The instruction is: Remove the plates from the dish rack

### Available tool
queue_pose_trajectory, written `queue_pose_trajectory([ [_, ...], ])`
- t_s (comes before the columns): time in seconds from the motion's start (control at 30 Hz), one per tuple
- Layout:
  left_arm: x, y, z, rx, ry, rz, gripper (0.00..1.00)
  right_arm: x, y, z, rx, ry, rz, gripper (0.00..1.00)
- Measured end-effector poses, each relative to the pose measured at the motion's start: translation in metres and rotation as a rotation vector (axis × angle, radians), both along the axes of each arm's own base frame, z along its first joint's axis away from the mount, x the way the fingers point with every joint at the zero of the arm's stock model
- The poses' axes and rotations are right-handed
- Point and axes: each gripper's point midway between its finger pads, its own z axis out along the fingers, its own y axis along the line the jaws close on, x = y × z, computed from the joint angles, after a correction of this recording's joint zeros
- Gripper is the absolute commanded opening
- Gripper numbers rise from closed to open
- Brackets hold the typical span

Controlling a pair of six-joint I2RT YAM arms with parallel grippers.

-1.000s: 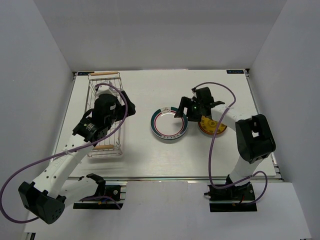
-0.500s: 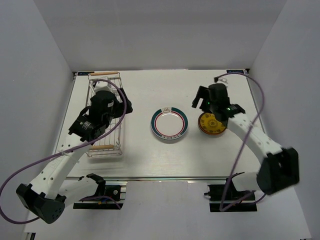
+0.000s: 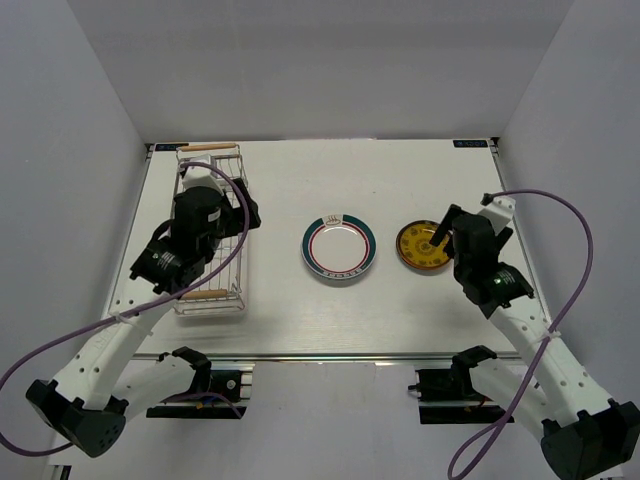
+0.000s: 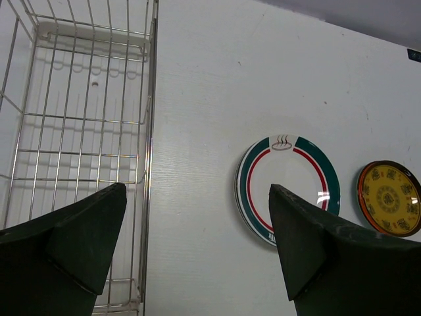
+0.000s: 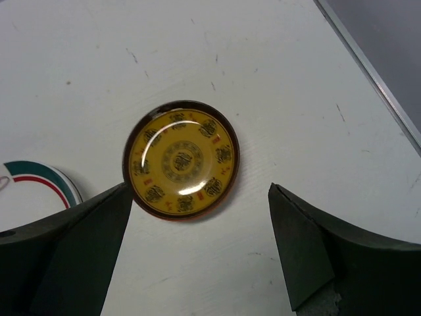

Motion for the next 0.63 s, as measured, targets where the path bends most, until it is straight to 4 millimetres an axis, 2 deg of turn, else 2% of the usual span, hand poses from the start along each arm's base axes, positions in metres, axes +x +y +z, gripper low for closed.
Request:
queue_pose_trajectory([
  [0.13, 0.003, -0.002, -0.007, 0.014, 0.019, -0.006, 0.98, -0.007, -0.003, -0.017, -0.015, 0.041, -0.006, 0.89],
  [0.37, 0.003, -0.003, -0.009, 0.019, 0.024, -0.012, 0.98, -0.004, -0.002, -0.026, -0.024, 0.070, -0.006, 0.89],
  [0.5, 0.002, -0.002, -0.007, 0.017, 0.017, -0.013, 0.98, -0.005, -0.001, -0.025, -0.014, 0.065, -0.005, 0.89],
  [0.63, -0.001, -0.001, -0.004, 0.013, 0.005, -0.014, 0.98, -0.007, 0.000, -0.016, 0.010, 0.024, 0.001, 0.90],
])
